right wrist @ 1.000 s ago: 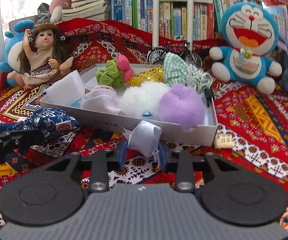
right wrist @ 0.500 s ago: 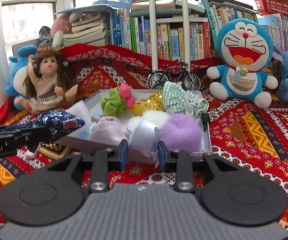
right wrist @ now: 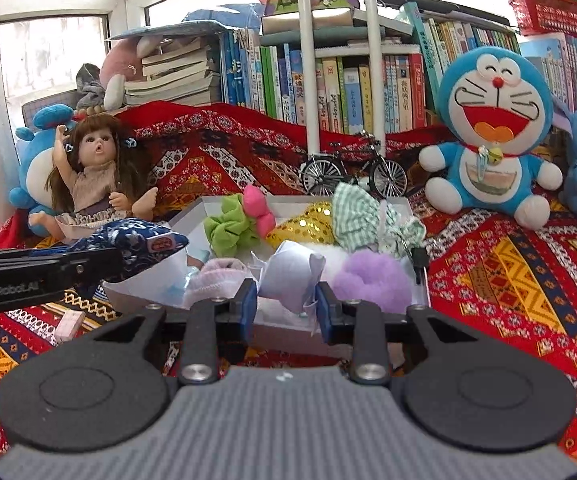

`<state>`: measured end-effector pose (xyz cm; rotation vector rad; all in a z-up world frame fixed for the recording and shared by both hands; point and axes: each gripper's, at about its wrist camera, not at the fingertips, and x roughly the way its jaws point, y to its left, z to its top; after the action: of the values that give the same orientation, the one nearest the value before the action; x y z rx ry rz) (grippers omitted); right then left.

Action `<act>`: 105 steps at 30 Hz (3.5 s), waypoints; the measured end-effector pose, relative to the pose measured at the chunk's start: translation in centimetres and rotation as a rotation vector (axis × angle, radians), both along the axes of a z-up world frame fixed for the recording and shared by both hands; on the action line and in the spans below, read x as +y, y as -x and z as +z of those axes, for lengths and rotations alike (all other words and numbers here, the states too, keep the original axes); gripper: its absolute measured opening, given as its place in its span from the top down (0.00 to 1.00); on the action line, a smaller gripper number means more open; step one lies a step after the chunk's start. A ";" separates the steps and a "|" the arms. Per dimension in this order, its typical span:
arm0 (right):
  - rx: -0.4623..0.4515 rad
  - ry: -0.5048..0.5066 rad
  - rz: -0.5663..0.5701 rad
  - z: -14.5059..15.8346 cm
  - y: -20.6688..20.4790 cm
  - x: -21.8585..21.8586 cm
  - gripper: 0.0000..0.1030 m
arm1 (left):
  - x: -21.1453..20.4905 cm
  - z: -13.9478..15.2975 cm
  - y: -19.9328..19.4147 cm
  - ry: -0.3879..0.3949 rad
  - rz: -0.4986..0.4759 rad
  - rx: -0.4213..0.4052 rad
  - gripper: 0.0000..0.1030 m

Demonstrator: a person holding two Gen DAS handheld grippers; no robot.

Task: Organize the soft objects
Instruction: 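Lift the blue cloth bag and white tissue and carry them over the tray, then lower the blue cloth bag and white tissue into the tray and open both tools, then withdraw both tools toward the pink packet and beige tag beside the tray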

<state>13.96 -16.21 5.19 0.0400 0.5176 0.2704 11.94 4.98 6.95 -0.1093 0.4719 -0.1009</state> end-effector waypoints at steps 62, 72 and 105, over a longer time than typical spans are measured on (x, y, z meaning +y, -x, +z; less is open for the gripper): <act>0.053 -0.154 0.046 -0.3 -5.1 -0.8 0.22 | 0.4 0.1 -5.5 -0.038 -0.067 -0.023 0.16; -0.007 -0.085 -0.005 -0.1 -2.2 -3.6 0.13 | 1.8 -0.1 -1.6 -0.080 -0.019 -0.037 0.12; 0.088 0.134 -0.334 -4.1 -0.3 -11.0 0.15 | 8.1 -4.8 2.4 -0.064 0.095 0.126 0.34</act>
<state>14.24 -27.19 1.05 0.0080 0.6057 -0.0932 9.50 13.07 2.18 -0.0756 0.5947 0.0149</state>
